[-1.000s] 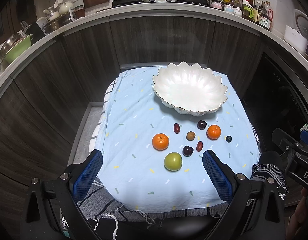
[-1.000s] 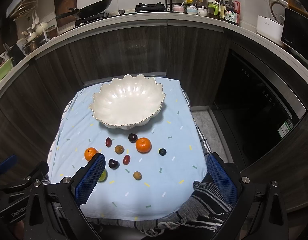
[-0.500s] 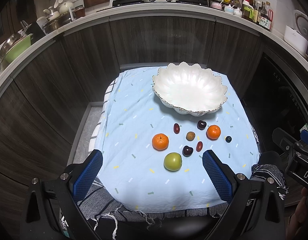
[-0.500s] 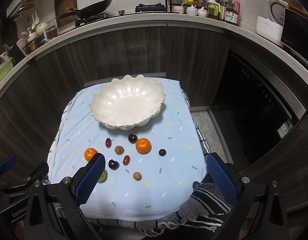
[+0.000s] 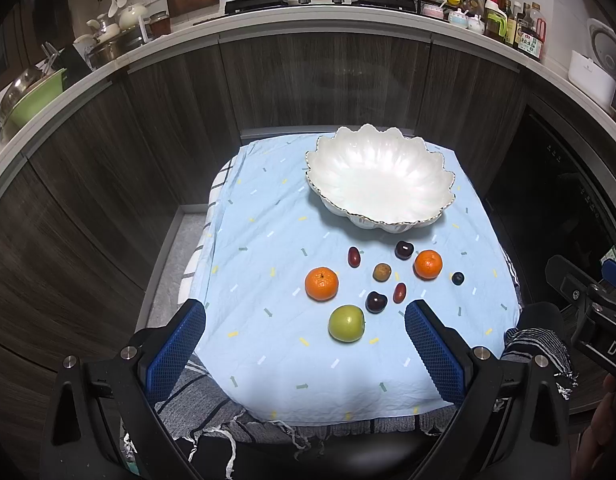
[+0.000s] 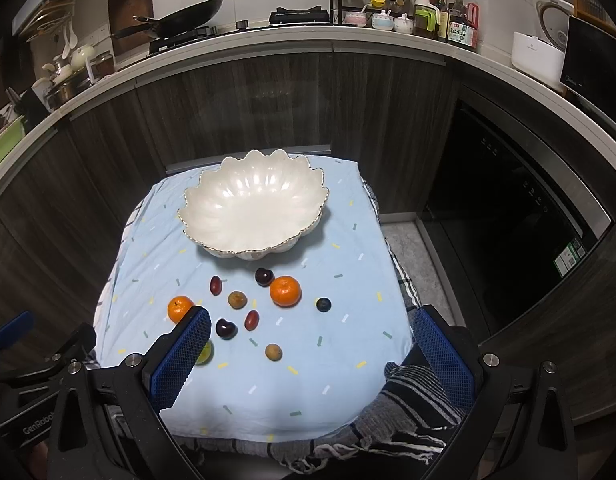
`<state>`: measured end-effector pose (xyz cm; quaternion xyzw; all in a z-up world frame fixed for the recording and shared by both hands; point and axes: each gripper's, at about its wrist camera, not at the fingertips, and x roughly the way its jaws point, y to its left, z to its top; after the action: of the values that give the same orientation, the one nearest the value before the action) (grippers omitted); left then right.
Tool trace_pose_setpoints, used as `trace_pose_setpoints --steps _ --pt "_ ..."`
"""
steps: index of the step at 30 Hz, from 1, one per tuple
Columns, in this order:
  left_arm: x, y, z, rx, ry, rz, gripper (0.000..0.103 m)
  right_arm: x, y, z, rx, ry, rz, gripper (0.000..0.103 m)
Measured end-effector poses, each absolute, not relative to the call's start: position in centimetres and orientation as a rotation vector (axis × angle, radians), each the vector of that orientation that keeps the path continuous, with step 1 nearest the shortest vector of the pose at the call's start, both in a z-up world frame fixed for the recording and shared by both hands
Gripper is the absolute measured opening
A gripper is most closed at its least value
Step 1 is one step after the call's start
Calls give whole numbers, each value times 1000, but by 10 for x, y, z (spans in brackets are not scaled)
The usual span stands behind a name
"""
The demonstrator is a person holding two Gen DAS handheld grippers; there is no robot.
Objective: Organize fruits
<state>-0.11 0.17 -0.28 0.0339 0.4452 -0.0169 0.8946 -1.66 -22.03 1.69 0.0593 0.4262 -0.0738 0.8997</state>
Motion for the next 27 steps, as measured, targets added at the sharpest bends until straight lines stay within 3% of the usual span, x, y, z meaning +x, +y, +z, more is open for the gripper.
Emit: trace_pose_setpoints --steps 27 --pt "13 -4 -19 75 946 -42 100 3 -222 -5 137 911 -125 103"
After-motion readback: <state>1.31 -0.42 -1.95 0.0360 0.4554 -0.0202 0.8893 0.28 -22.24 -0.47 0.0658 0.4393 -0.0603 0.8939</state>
